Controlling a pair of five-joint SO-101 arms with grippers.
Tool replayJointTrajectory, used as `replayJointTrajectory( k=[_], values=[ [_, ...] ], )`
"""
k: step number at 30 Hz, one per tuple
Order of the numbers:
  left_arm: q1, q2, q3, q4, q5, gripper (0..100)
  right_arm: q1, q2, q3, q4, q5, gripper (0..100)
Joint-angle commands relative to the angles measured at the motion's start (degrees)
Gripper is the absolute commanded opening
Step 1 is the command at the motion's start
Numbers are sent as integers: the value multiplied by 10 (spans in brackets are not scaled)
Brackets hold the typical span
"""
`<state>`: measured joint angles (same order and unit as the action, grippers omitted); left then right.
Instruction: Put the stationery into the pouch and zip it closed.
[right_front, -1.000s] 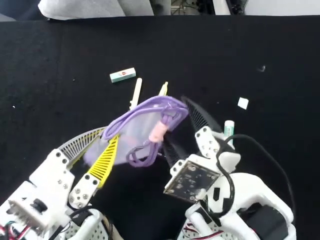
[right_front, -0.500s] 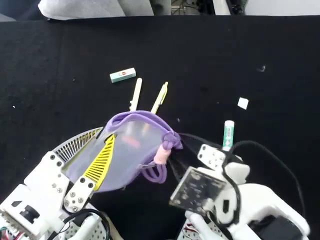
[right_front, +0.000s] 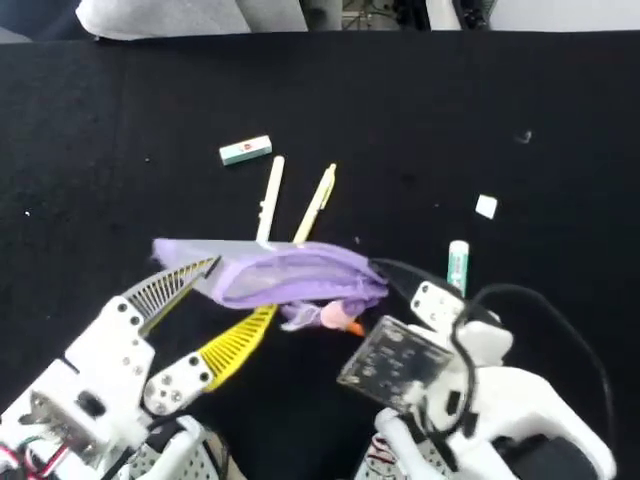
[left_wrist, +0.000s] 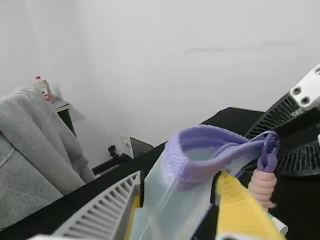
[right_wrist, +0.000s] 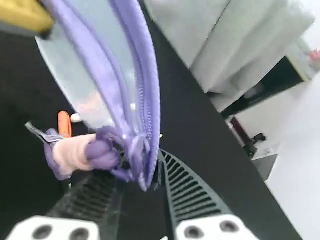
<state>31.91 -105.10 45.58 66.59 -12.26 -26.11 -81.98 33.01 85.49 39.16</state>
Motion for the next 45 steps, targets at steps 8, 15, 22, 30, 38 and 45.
replayJointTrajectory(
  k=[8,15,22,30,38,45],
  values=[
    [0,5,-55,20,-85,252,-81,20,19,-18,-25,12],
    [0,5,-82,112,-151,252,-98,19,25,-17,-21,12],
    [0,7,-47,146,-212,252,-202,19,2,39,-25,12],
    [-44,7,-44,132,-234,252,-224,20,-1,61,-23,12],
    [-52,7,-5,129,-304,252,-223,21,7,71,11,12],
    [-53,7,-1,134,-338,252,-222,15,17,43,10,14]
  ],
)
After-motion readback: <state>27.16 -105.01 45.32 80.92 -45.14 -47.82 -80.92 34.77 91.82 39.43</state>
